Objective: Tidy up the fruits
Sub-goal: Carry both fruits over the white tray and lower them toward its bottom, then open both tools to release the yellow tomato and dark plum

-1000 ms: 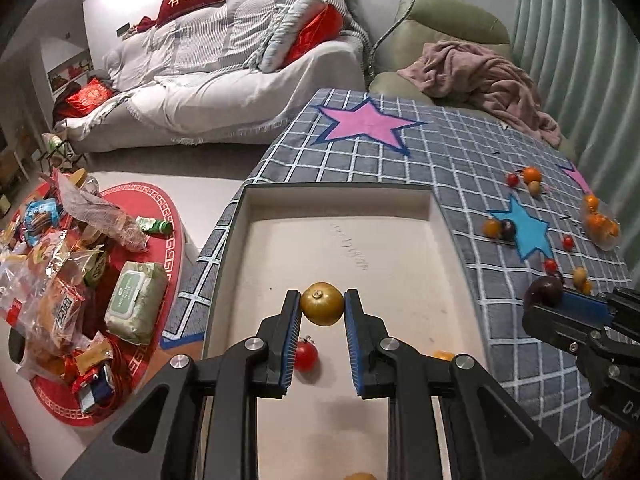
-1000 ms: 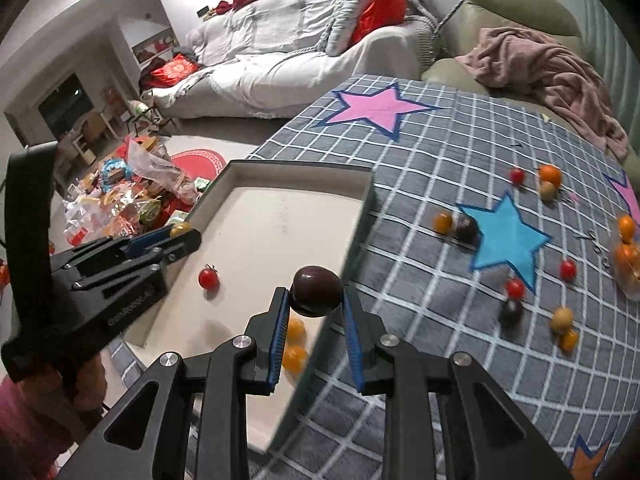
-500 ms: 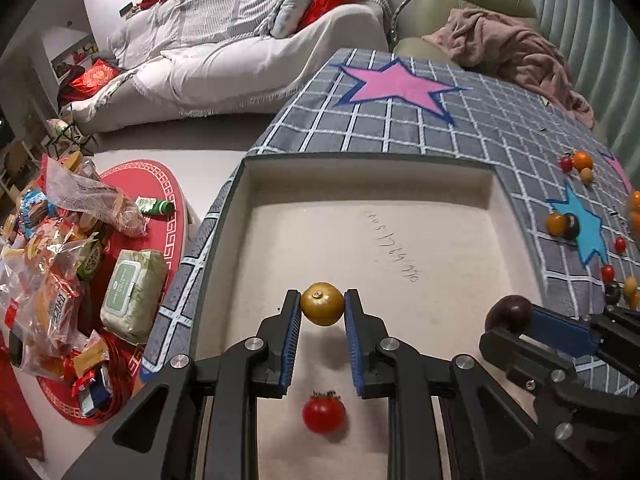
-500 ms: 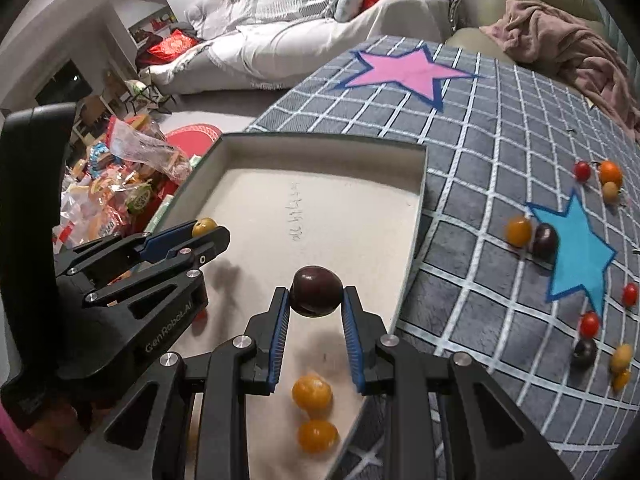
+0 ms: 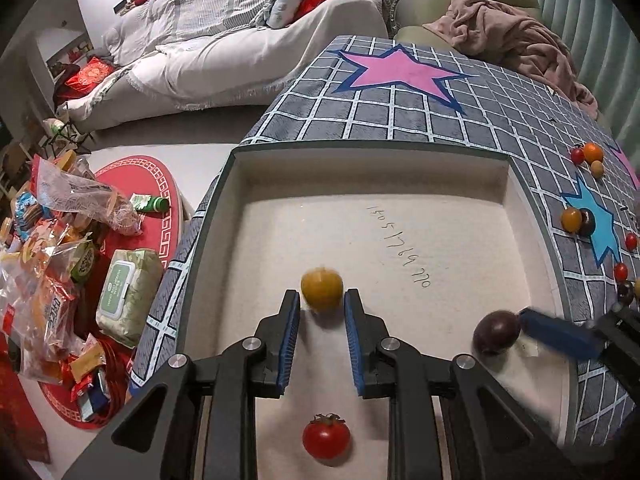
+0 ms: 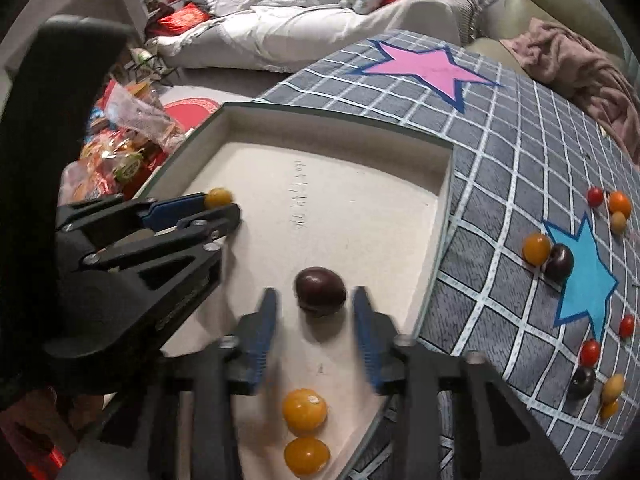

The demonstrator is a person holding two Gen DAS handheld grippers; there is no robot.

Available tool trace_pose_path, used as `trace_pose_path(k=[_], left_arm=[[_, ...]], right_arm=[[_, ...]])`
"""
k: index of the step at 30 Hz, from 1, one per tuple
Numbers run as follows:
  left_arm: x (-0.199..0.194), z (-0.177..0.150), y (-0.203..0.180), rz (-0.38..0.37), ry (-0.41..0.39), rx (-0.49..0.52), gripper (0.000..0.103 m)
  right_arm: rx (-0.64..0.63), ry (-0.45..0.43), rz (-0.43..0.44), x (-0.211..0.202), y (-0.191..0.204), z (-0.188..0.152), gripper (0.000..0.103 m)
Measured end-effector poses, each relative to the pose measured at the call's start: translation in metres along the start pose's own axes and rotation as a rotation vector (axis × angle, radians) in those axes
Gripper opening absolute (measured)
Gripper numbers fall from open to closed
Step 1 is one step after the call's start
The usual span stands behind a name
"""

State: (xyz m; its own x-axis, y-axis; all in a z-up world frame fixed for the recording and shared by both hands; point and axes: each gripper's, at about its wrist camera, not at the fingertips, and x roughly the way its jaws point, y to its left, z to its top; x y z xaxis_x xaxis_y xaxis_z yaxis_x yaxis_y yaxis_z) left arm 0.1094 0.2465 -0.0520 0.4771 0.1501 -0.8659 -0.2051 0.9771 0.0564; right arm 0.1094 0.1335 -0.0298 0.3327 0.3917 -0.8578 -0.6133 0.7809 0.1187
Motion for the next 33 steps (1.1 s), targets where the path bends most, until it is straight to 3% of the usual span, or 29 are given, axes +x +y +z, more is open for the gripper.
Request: trace_pose_path(k=[1,3,18,19,20,22,25,29,33], left_arm=[[0.000,-0.001,0.000,0.003,-0.001,0.001,0.024],[-0.002,-0.002,0.001,0.003,-0.005,-0.004,0.024],[-0.032,-0.010,0.005,-0.067,-0.045,-0.045,0.026],[-0.034,-0.011,0.005,-0.082,-0.041,-0.047,0.056],[-0.036,-0.013,0.005,-0.086,-0.045,-0.054,0.077],[-0.045,-0.017,0.010,-0.072,-0.102,-0.084,0.089],[-0.050,-0.019,0.012,-0.088,-0.100,-0.088,0.089],[-0.056,-0.027,0.003,-0.049,-0.088,-0.053,0.089],[-0.060,-0.039,-0.013,-0.064,-0.054,-0.017,0.089]], right_arm=[[-0.012,-0.008,-0.002,-0.002,0.003,-0.001,0.073],[-0.032,-0.027,-0.019,-0.007,0.007,-0.002,0.077],[0.017,-0.091,-0.018,-0.056,-0.009,-0.015,0.091],[0.033,-0.093,-0.012,-0.059,-0.013,-0.016,0.094],[0.054,-0.098,-0.026,-0.063,-0.017,-0.019,0.096],[0.093,-0.113,-0.006,-0.071,-0.027,-0.024,0.102],[0.148,-0.119,0.020,-0.082,-0.043,-0.033,0.102],[0.192,-0.112,0.006,-0.092,-0.063,-0.050,0.102],[0.236,-0.085,-0.030,-0.101,-0.088,-0.077,0.102]])
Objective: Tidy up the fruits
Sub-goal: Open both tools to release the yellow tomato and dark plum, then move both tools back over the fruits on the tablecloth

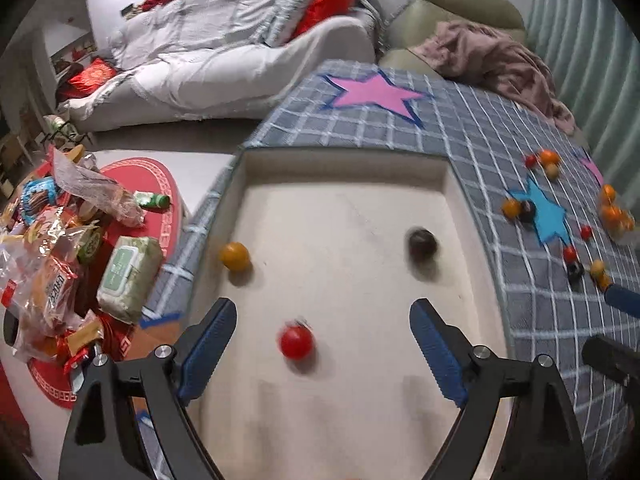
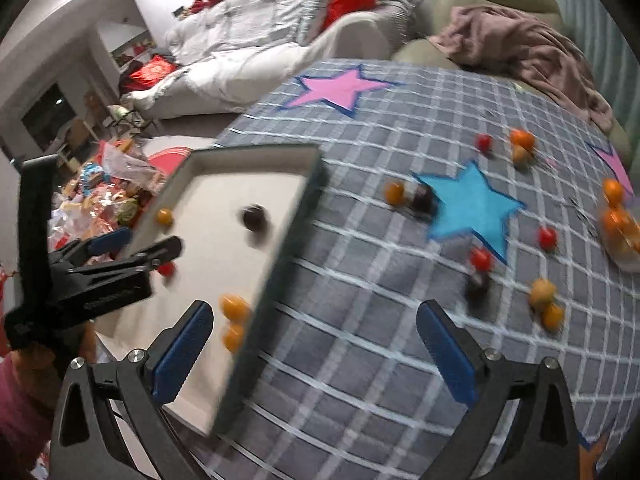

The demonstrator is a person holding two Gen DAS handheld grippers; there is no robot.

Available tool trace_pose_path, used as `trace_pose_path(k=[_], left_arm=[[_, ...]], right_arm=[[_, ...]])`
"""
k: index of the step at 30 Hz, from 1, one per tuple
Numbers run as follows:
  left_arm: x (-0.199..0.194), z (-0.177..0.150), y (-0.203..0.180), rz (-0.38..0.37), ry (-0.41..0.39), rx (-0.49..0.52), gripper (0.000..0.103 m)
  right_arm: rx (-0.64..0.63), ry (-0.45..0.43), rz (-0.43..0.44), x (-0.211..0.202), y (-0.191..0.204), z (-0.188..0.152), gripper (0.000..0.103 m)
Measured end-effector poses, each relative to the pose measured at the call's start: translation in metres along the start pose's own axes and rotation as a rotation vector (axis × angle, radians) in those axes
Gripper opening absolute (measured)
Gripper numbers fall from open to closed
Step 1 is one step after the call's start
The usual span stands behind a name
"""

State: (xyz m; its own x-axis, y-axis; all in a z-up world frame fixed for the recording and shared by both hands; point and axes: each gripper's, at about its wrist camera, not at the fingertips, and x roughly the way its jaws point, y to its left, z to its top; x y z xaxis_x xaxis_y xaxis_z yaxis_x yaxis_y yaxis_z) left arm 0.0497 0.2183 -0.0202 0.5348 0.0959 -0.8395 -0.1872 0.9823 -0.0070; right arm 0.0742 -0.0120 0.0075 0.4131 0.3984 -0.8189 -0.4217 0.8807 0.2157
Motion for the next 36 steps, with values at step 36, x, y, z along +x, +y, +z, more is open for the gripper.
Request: trace_pose_path(k=[36], left_arm=[[0.032,0.008,-0.236,-0.056,0.028,0.314,0.089]], right_arm=[[0.125,-0.036,-0.218,0.000,-0.166,-0.038,0.082]])
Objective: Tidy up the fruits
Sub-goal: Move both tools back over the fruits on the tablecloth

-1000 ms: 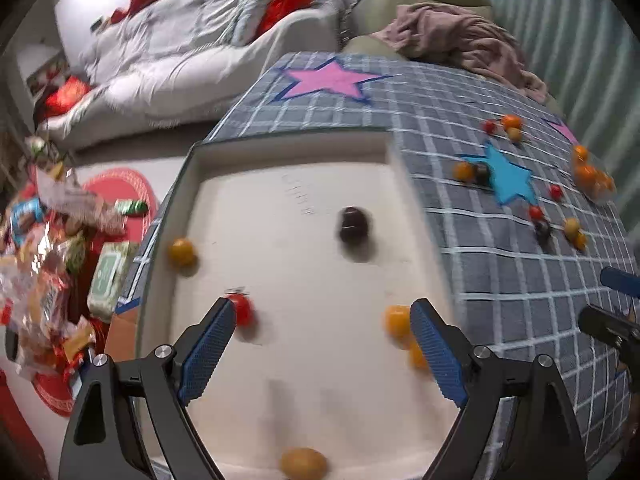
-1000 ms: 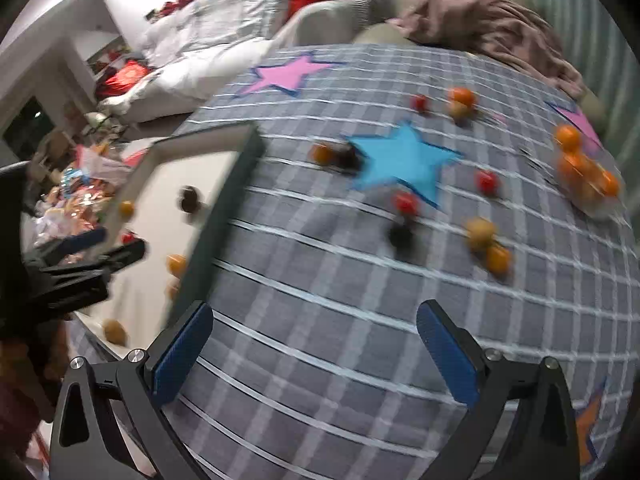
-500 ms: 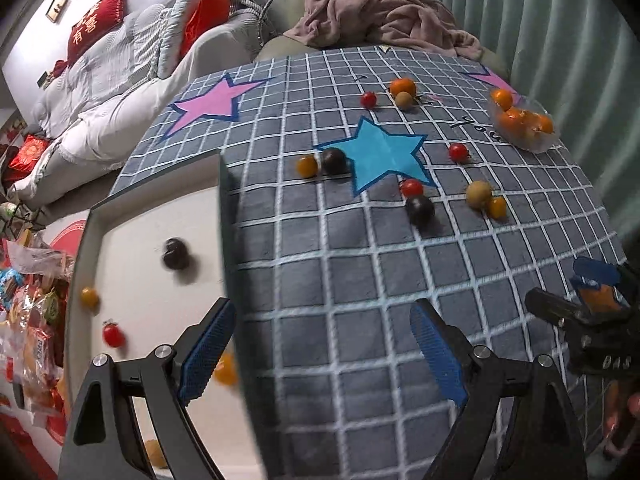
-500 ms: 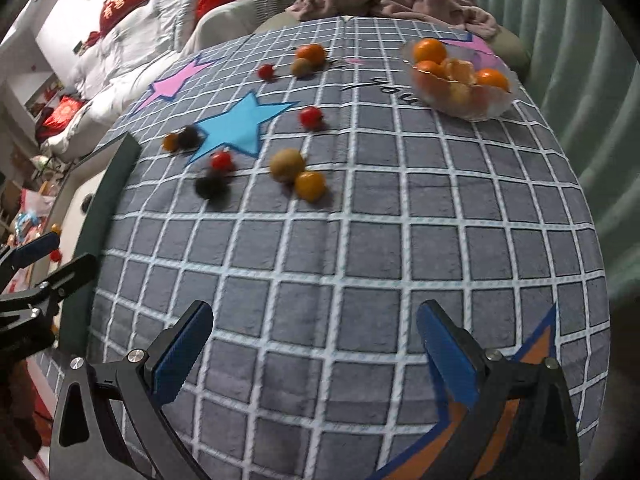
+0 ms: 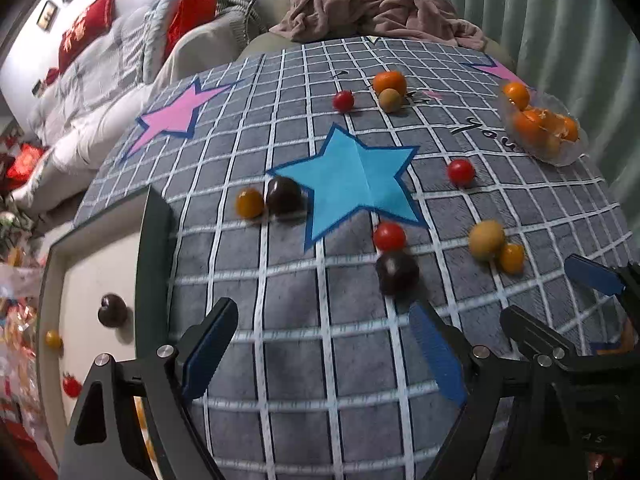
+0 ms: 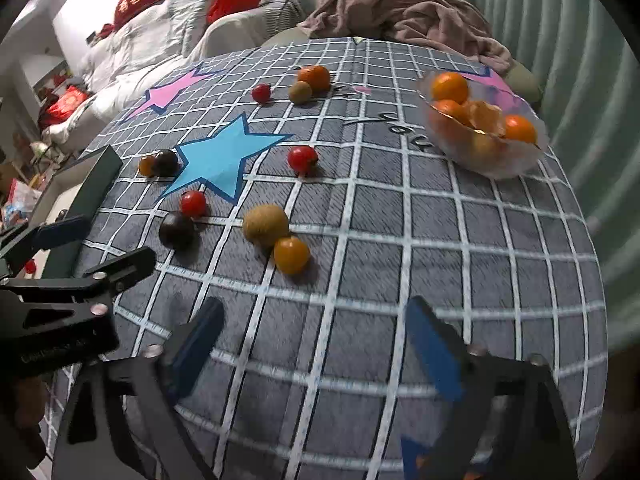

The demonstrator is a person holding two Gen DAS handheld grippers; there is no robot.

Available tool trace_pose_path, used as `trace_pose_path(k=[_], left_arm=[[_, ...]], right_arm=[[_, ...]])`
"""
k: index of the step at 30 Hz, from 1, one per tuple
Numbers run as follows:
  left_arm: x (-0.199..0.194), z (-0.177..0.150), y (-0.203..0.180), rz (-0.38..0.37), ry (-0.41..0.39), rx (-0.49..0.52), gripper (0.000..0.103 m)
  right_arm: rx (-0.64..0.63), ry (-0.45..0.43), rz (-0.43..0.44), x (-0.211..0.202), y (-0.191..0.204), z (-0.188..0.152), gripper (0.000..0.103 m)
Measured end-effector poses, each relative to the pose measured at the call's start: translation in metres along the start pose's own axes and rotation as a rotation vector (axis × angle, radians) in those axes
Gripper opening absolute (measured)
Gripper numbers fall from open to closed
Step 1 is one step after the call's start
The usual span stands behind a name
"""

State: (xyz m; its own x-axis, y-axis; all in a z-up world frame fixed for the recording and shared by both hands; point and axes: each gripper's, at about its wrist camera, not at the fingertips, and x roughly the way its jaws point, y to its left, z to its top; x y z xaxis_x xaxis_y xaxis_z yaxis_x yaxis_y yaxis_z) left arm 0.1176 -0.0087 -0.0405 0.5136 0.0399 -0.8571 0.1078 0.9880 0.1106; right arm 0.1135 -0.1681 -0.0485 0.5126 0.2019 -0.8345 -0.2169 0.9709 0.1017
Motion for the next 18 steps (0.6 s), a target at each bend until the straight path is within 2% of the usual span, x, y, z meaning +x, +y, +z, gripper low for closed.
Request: trace_pose_path(k=[3,7,9,11,12,13,15,16,18], left_arm=[[0.010,0.005,-0.001,-0.023,0.009,-0.002,0.087],[0.012,0.010,-0.004,-0.031,-0.022,0.008,0.086],[0.013,0.011,-0.008,-0.062,-0.022,0.015,0.077],[0.015,0.012,-0.015,-0.072,-0.019,0.029,0.063],[0.015,0.011,-0.018,-0.076,-0.018,0.031,0.059],[0.015,0.011,-0.019,-0.085,-0.013,0.025,0.051],[0.015,0.009,-0.021,-0.111,-0.009,0.018,0.035],[0.014,0.008,-0.023,-0.123,-0.013,0.021,0.028],[0.011,0.005,-0.028,-0.093,-0.024,0.042,0.028]], right_arm=[[-0.061,-0.023,-0.006,0.004,0.005,0.004,0.072],[-0.106,-0.046,0.006,0.007,0.007,0.008,0.060],[-0.134,-0.053,0.007,0.008,0.011,0.008,0.060],[-0.164,-0.057,0.013,0.009,0.017,0.008,0.053],[-0.186,-0.060,0.009,0.009,0.021,0.007,0.045],[-0.198,-0.060,0.019,0.008,0.025,0.006,0.032],[-0.191,-0.063,0.002,0.007,0.026,0.006,0.018],[-0.176,-0.063,0.013,0.006,0.023,0.005,0.018],[-0.109,-0.059,0.048,0.003,0.012,0.003,0.018]])
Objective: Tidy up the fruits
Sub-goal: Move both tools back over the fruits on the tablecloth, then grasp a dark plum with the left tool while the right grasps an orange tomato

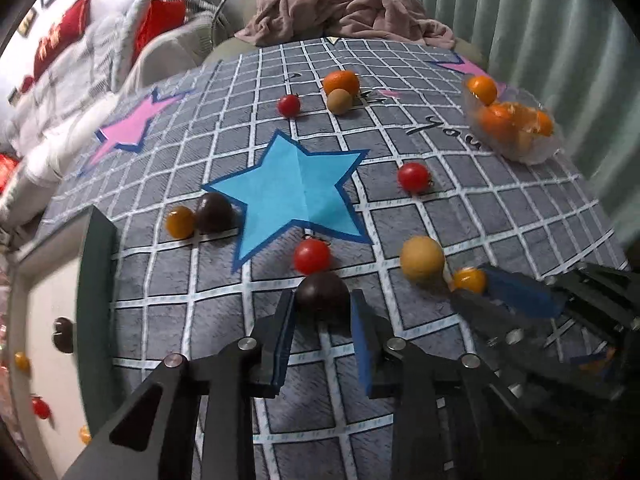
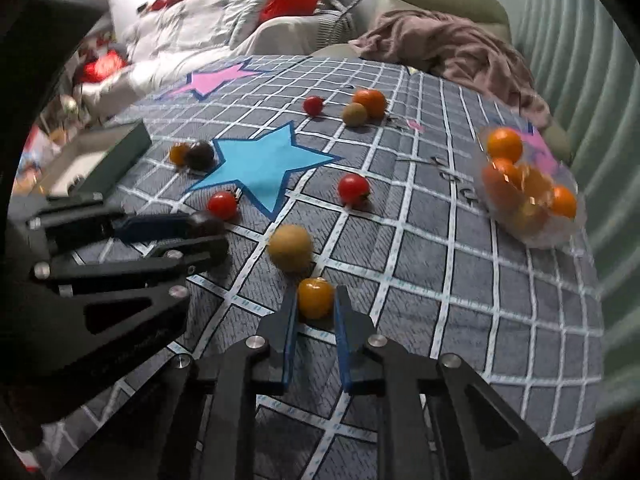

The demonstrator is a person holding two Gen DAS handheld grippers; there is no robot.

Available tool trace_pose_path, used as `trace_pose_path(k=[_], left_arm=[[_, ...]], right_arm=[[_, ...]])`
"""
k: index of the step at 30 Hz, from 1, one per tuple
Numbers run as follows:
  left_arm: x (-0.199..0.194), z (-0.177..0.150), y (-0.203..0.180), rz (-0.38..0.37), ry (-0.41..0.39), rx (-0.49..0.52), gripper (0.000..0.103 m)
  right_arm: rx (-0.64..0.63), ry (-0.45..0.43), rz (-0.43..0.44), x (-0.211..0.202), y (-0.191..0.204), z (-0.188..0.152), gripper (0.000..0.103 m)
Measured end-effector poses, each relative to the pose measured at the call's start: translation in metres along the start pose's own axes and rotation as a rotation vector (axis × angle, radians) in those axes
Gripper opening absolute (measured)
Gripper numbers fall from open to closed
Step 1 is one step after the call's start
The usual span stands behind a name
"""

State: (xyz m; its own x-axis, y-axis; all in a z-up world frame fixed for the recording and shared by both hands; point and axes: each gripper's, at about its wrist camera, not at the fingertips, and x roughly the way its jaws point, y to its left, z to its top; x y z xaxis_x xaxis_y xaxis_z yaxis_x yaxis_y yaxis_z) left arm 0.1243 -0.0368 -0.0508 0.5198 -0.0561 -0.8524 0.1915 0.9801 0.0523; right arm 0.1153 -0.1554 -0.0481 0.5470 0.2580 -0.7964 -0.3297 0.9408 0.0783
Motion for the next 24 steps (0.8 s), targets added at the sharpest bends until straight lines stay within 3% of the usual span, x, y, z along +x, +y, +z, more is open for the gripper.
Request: trace_pose_path(k=[3,13,24], left_arm=[[-0.004,-0.008,0.003,-0.017,-0.006,-0.007,0.028],[-0.032,-0.055,0.024,-0.086,0.007,-0.090,0.028],[-0.057,-0.090,0.032,-0.099,0.010,-0.117,0.028]], right_arm=[[0.080,0.003,0.040,-0.008,-0.012,-0.009,0.018],[0.168,0.000,0.064,-0.043,-0.016,-0.052,0.019],[0.258,-0.013,0.103,-0.077,-0.006,-0.087,0.019]])
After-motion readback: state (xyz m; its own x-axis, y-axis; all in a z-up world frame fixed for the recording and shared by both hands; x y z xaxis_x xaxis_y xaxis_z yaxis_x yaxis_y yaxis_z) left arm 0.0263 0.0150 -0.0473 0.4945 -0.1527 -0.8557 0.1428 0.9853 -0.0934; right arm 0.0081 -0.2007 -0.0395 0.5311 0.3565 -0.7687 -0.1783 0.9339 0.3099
